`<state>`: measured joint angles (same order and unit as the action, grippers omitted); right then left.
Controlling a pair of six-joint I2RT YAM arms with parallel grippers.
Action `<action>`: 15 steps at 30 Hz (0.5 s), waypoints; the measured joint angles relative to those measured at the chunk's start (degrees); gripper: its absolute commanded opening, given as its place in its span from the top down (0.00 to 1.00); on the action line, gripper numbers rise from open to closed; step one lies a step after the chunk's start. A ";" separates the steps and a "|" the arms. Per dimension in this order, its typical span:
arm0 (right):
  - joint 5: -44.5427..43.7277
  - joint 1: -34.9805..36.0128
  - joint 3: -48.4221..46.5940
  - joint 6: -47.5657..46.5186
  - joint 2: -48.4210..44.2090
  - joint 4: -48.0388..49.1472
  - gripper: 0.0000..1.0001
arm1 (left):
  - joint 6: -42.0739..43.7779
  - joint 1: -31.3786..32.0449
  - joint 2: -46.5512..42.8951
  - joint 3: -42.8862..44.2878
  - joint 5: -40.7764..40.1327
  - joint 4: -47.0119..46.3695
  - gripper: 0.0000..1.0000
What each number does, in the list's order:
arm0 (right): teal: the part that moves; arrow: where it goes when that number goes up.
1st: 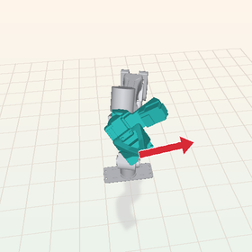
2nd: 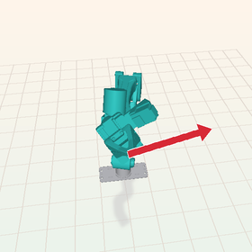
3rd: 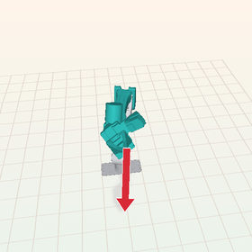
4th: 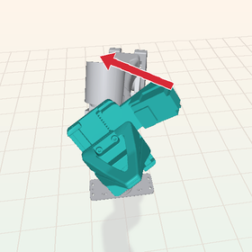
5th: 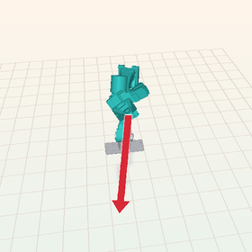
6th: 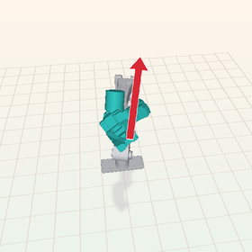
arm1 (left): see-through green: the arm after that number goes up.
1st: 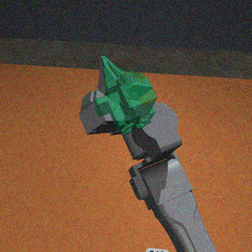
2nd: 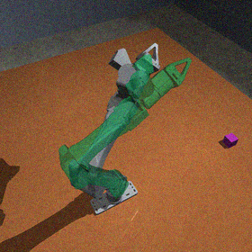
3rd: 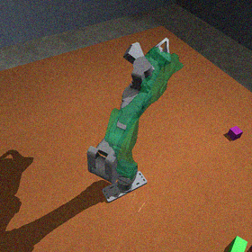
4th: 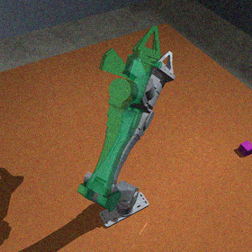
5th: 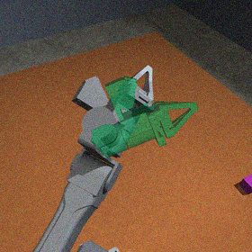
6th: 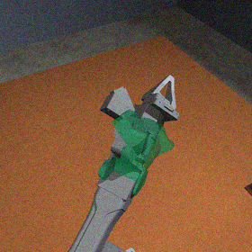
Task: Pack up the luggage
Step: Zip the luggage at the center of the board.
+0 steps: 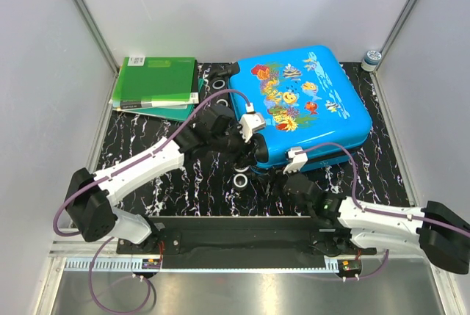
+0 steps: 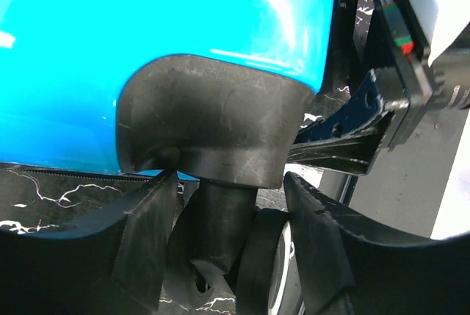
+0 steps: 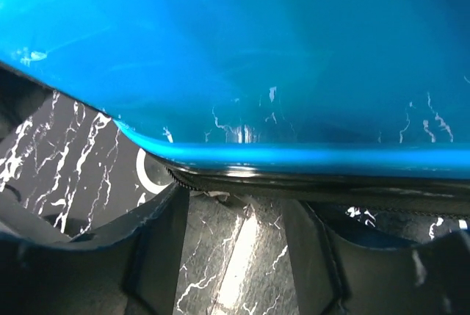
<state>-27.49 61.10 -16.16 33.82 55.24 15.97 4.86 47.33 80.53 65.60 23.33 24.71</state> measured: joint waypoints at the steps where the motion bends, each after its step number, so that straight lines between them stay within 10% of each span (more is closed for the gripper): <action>1: -0.44 0.26 0.00 -0.07 0.42 0.33 0.44 | 0.09 0.00 0.00 0.09 -0.22 -0.20 0.61; 7: -3.93 2.78 -0.20 0.09 3.52 2.14 0.59 | 2.82 0.33 0.66 0.85 0.35 -0.81 0.97; 15: -6.58 4.09 -1.05 0.35 5.68 2.47 0.84 | 2.19 0.33 0.74 1.14 0.31 -0.48 1.00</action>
<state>-34.06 65.19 -17.21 34.17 60.93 18.44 7.05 47.66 81.28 66.74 23.64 24.23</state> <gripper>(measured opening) 0.265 0.508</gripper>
